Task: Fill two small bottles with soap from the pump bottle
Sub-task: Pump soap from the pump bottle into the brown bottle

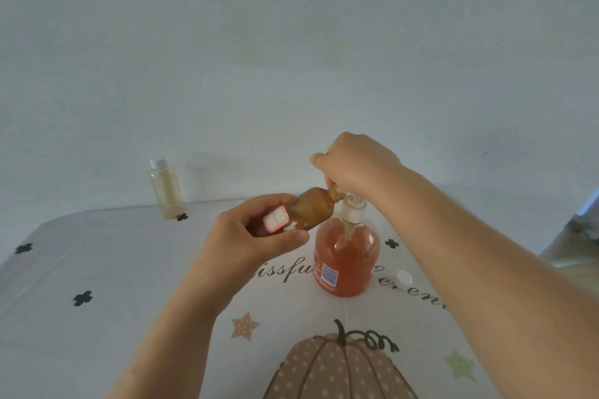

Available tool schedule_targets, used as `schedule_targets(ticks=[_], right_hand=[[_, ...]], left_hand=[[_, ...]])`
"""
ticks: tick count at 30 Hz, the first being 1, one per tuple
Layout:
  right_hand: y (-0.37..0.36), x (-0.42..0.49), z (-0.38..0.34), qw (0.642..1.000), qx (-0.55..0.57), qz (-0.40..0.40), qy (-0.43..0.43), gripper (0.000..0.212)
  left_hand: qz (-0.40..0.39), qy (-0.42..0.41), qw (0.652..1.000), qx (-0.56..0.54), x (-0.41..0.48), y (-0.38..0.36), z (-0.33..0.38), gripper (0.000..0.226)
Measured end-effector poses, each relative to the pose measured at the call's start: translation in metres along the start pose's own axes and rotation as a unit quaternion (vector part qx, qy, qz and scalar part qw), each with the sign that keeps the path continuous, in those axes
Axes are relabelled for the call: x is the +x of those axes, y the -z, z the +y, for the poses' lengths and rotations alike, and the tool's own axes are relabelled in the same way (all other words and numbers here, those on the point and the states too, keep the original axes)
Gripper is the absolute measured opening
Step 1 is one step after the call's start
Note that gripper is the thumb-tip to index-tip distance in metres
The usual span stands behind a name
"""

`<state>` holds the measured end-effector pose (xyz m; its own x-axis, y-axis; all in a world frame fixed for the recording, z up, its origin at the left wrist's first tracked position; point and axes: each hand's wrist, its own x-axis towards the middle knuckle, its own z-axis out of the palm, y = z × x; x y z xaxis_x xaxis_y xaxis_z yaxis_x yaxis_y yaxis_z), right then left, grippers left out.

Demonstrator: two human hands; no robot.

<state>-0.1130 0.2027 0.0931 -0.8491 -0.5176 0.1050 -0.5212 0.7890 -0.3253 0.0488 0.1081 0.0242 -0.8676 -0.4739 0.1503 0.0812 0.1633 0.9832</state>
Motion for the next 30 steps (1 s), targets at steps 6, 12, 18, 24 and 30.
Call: schedule_targets(ticks=[6,12,18,24,30], right_hand=[[0.000,0.000,0.000,1.000,0.017,-0.012,-0.003,0.041],[-0.008,0.001,0.005,0.999,0.045,-0.006,-0.008,0.042],[-0.010,0.000,0.006,0.999,0.045,-0.005,-0.007,0.040],[0.001,0.000,0.000,1.000,0.018,-0.014,0.002,0.039],[0.001,0.002,0.001,0.999,0.044,-0.028,-0.009,0.040]], left_hand=[[-0.004,-0.001,1.000,-0.004,0.001,0.001,-0.002,0.039],[-0.016,0.002,1.000,-0.015,0.003,0.002,-0.003,0.038],[-0.015,0.010,1.000,-0.020,0.002,0.002,-0.002,0.039],[-0.008,-0.002,1.000,-0.018,0.001,0.001,-0.001,0.037],[-0.005,-0.007,1.000,-0.017,0.001,0.001,-0.002,0.037]])
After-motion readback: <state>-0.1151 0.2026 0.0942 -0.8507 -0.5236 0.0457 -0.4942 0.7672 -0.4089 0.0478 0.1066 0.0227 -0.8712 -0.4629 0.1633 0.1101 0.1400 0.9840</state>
